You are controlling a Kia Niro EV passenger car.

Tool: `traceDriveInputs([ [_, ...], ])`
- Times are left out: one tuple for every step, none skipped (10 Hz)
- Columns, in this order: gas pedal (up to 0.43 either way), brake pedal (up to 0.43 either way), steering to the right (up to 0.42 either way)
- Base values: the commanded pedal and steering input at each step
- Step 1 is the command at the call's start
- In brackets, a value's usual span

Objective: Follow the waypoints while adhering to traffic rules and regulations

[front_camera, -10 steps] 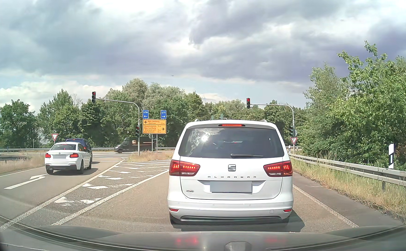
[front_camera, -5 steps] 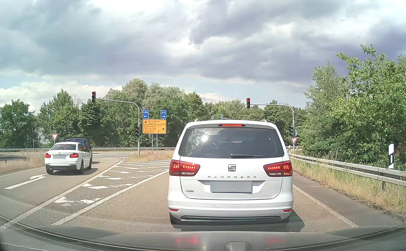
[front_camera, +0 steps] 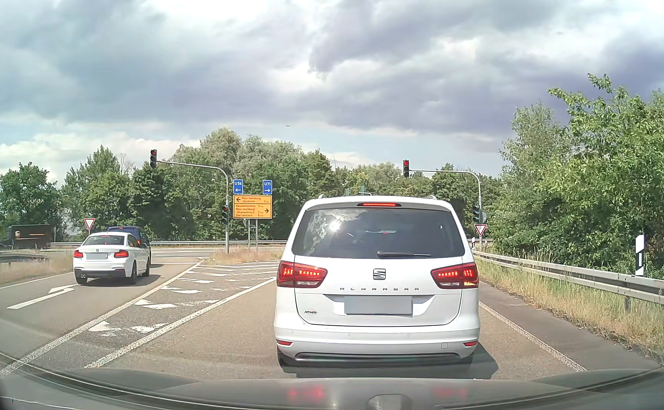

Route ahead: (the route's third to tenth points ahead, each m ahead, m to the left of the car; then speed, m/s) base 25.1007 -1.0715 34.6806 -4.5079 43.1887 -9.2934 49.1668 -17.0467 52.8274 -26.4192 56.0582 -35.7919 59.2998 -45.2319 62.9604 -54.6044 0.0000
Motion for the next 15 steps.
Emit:
traceDriveInputs([
  [0.000, 0.305, 0.010],
  [0.000, 0.305, 0.010],
  [0.000, 0.305, 0.010],
  [0.000, 0.305, 0.010],
  [0.000, 0.305, 0.010],
  [0.000, 0.305, 0.010],
  [0.000, 0.305, 0.010],
  [0.000, 0.305, 0.010],
  [0.000, 0.305, 0.010],
  [0.000, 0.305, 0.010],
  [0.000, 0.305, 0.010],
  [0.000, 0.305, 0.010],
  [0.000, 0.305, 0.010],
  [0.000, 0.305, 0.010],
  [0.000, 0.305, 0.010],
])
